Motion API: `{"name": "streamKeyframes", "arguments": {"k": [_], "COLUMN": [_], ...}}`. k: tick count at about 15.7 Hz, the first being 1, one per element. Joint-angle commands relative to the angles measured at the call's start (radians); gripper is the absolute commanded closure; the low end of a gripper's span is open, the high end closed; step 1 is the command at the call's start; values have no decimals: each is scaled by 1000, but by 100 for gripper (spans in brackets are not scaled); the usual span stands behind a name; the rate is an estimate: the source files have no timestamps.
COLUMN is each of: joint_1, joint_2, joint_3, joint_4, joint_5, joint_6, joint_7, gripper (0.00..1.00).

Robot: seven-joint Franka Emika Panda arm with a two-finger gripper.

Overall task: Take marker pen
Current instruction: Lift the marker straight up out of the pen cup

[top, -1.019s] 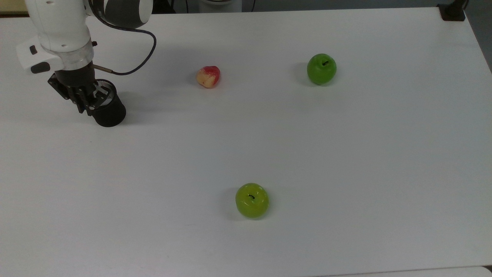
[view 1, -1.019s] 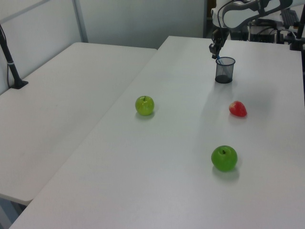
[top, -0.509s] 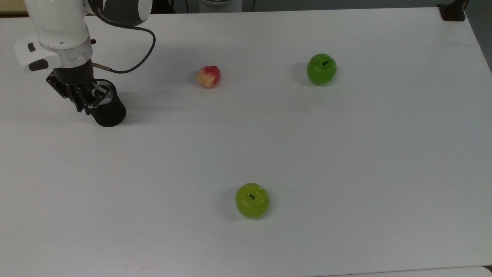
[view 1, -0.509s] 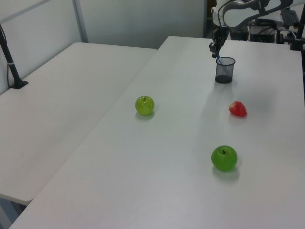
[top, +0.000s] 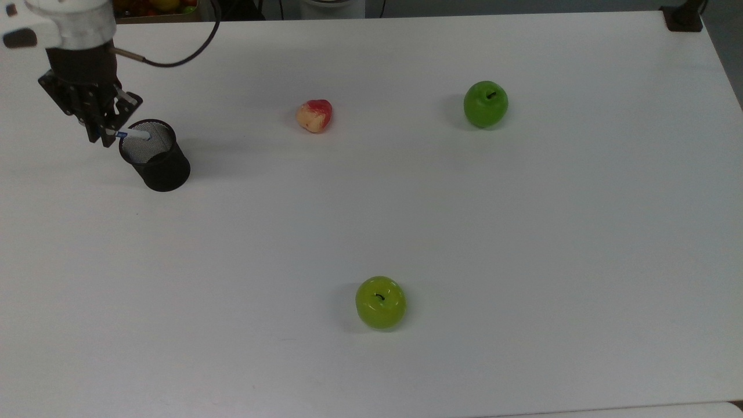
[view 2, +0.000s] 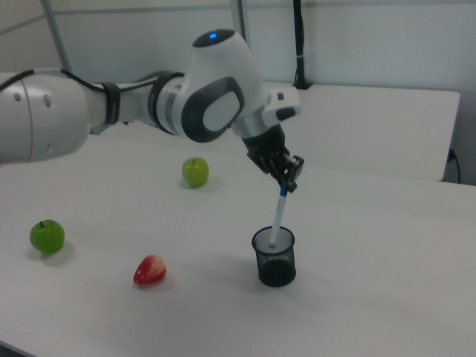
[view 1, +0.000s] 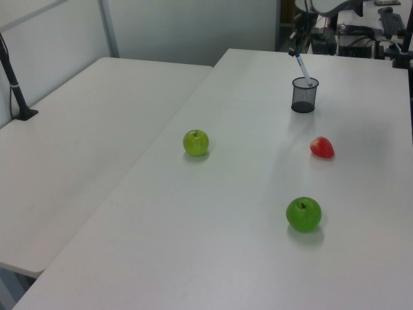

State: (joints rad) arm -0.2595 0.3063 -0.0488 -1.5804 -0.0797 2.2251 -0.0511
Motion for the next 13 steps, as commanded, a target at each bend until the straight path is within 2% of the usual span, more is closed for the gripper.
{"name": "streamKeyframes", "arguments": {"k": [1,8,11,13], "joint_1": [-3,22,65,107], "joint_2": [-81,-107,-98,-87], "joint_3": [10,30,66,72], "joint_4": [2,0,-7,-9], "joint_5": [52,58,64,64], "joint_6": [-33,-53,-58,-68], "joint_7": [-13,-7,2,26], "gripper": [100,100,100,100]}}
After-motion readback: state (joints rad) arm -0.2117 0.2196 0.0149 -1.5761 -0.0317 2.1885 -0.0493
